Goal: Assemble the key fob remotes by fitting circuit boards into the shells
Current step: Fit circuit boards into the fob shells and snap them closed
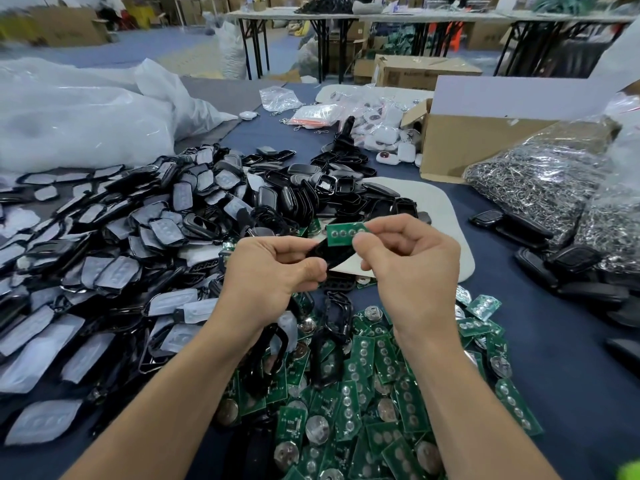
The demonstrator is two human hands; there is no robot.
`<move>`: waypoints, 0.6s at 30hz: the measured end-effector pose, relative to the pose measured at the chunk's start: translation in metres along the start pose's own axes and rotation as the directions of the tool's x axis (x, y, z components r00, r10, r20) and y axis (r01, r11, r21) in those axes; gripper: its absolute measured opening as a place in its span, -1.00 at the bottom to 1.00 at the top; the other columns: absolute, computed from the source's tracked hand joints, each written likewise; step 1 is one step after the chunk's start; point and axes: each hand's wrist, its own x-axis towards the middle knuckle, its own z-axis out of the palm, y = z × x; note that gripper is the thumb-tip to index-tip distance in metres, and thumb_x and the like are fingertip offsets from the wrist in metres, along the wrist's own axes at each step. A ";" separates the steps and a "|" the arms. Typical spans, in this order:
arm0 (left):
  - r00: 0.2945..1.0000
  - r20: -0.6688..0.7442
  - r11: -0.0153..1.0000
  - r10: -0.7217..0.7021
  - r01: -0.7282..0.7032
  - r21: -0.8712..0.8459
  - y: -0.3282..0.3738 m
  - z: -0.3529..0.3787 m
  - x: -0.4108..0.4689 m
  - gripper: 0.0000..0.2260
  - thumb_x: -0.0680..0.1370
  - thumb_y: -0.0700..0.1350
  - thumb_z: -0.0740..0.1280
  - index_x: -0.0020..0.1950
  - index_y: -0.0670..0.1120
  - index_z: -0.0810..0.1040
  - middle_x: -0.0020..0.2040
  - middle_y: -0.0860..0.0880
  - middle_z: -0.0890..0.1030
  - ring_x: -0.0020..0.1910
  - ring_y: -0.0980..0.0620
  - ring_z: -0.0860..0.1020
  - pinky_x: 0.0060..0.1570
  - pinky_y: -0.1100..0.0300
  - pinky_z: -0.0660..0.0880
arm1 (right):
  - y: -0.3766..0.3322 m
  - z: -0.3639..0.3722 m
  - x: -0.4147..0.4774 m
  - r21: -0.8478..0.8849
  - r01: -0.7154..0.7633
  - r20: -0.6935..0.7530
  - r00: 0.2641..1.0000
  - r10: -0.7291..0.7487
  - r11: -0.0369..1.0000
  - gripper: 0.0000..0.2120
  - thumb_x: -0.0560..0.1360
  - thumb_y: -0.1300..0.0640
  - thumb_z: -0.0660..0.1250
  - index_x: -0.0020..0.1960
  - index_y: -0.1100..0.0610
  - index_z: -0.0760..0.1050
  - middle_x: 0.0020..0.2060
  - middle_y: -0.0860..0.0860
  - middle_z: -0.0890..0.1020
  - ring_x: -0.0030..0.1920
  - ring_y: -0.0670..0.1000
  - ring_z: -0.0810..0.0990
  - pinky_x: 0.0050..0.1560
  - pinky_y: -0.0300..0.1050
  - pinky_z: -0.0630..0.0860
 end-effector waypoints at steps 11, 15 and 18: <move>0.998 0.060 0.999 0.035 -0.037 0.036 0.004 -0.001 -0.004 -0.77 0.44 -0.37 0.56 -0.03 -0.07 0.76 -0.18 -0.12 0.77 -0.23 -0.02 0.75 -0.23 0.24 0.65 | 0.003 0.001 -0.003 -0.266 0.065 0.032 0.998 -0.059 0.962 -0.78 0.45 0.19 0.56 -0.25 -0.12 0.67 -0.32 -0.19 0.69 -0.28 -0.16 0.66 -0.21 -0.29 0.60; 0.998 0.043 0.996 0.050 -0.052 0.070 0.005 -0.002 -0.005 -0.80 0.47 -0.34 0.55 -0.06 -0.05 0.78 -0.21 -0.14 0.76 -0.28 -0.03 0.74 -0.26 0.24 0.65 | 0.004 0.003 -0.004 -0.306 0.101 0.024 0.995 -0.098 0.947 -0.75 0.45 0.16 0.56 -0.27 -0.14 0.63 -0.30 -0.27 0.68 -0.27 -0.20 0.64 -0.20 -0.32 0.57; 0.996 0.049 0.990 0.073 -0.078 0.114 0.003 0.001 -0.008 -0.74 0.49 -0.32 0.54 -0.17 0.06 0.80 -0.23 -0.12 0.76 -0.29 -0.03 0.74 -0.25 0.23 0.65 | 0.006 0.006 -0.007 -0.320 0.115 0.015 0.993 -0.117 0.940 -0.72 0.46 0.16 0.56 -0.29 -0.15 0.60 -0.29 -0.31 0.66 -0.28 -0.21 0.63 -0.20 -0.31 0.57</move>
